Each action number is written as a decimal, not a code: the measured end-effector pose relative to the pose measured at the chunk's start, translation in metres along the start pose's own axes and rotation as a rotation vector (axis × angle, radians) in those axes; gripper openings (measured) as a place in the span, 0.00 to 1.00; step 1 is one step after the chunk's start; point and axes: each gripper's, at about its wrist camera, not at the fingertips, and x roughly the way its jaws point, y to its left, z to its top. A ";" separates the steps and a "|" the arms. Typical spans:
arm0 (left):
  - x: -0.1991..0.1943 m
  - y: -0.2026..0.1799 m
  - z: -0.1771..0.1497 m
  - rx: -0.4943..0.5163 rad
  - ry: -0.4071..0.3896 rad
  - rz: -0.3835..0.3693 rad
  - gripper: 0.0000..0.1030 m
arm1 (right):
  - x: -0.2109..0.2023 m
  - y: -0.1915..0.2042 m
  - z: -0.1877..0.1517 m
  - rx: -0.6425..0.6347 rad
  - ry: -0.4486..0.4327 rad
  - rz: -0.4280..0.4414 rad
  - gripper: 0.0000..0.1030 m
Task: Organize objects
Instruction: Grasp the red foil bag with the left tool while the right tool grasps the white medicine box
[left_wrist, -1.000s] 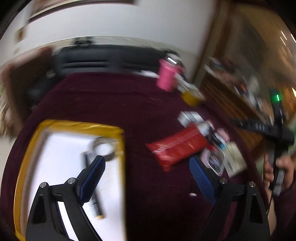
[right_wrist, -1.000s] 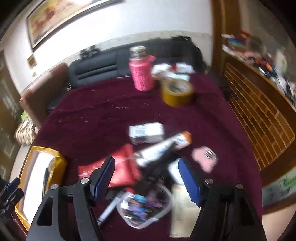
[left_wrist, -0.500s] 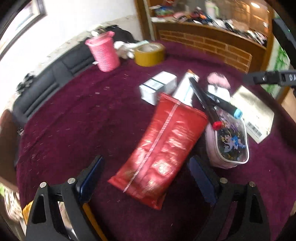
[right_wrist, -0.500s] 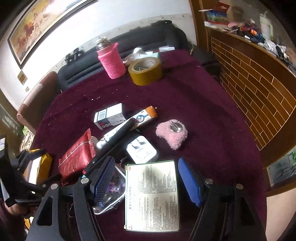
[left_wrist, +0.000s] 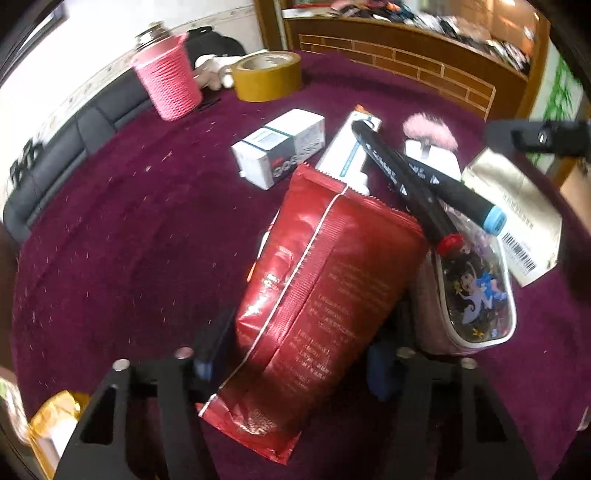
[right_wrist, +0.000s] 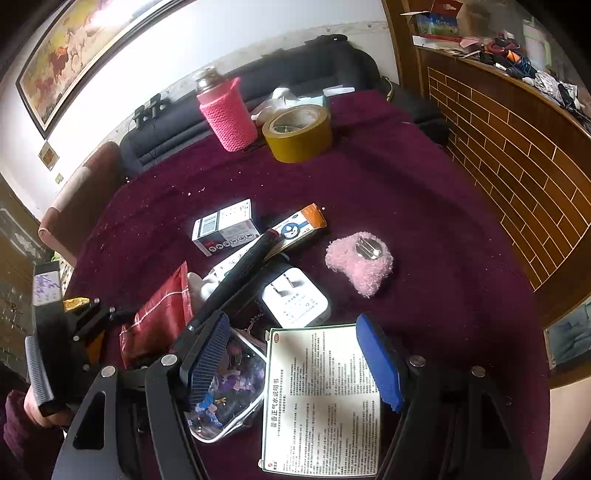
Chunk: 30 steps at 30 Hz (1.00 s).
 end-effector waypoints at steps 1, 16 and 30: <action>-0.003 0.003 -0.003 -0.024 -0.005 -0.006 0.50 | 0.001 0.002 0.000 0.000 0.002 0.001 0.74; -0.114 0.046 -0.071 -0.361 -0.213 -0.105 0.47 | 0.063 0.073 0.074 -0.064 0.124 0.093 0.76; -0.178 0.094 -0.151 -0.577 -0.336 -0.110 0.47 | 0.177 0.093 0.116 0.064 0.284 0.014 0.76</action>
